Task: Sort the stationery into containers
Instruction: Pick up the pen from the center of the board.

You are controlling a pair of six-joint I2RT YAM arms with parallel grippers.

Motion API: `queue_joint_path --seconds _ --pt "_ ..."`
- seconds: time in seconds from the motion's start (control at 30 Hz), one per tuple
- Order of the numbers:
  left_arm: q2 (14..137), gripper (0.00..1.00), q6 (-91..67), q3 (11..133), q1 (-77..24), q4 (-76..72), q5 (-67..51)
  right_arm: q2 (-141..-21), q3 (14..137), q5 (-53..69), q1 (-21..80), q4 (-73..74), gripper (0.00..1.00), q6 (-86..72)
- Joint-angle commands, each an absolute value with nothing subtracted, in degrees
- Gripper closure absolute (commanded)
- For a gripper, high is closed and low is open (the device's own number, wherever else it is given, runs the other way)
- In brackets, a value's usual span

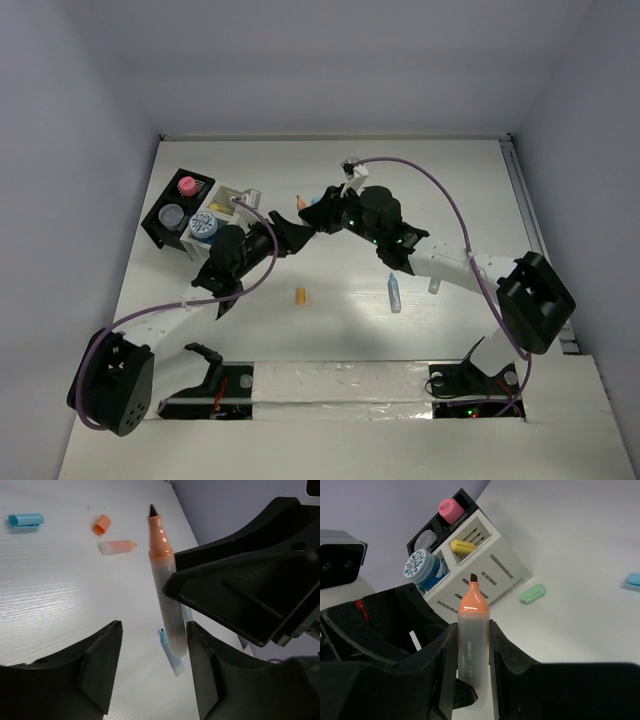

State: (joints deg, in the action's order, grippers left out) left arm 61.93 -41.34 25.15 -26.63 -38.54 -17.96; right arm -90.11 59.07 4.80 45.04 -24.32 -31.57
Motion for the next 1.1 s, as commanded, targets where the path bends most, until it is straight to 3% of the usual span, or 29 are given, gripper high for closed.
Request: queue_joint_path --seconds 0.0,0.2,0.57,0.67,0.7,0.87,0.9,1.03,1.07 --pt "62.8 0.53 -40.4 28.4 -26.8 -42.9 -17.9 -86.9 58.4 6.1 45.2 -29.4 1.00 -32.3" --pt "63.5 0.69 -40.2 29.4 -26.8 -43.2 -17.6 -86.9 57.9 6.2 45.2 -29.6 1.00 -32.9" --pt "66.3 0.70 -41.4 29.0 -28.4 -46.2 -17.4 -86.5 56.3 7.4 45.2 -32.5 1.00 -35.6" --pt "66.4 0.86 -41.3 29.6 -28.9 -45.9 -17.8 -86.4 56.3 7.5 45.2 -32.6 1.00 -35.8" --pt "66.2 1.00 -41.2 29.7 -28.9 -45.5 -17.8 -86.3 56.1 7.3 45.2 -32.4 1.00 -35.7" --pt "63.1 1.00 -39.5 29.2 -28.9 -40.9 -15.4 -84.6 56.1 5.4 45.2 -30.6 0.99 -34.7" --pt "62.5 1.00 -39.1 28.8 -28.9 -40.3 -15.0 -84.3 56.2 5.1 45.2 -29.6 0.96 -34.5" --pt "59.1 1.00 -37.9 25.2 -28.9 -38.3 -13.7 -82.6 56.7 5.2 44.6 -27.5 0.59 -34.7" --pt "57.7 1.00 -37.1 24.7 -28.9 -37.6 -13.6 -82.4 56.9 6.8 44.6 -27.2 0.55 -34.8"
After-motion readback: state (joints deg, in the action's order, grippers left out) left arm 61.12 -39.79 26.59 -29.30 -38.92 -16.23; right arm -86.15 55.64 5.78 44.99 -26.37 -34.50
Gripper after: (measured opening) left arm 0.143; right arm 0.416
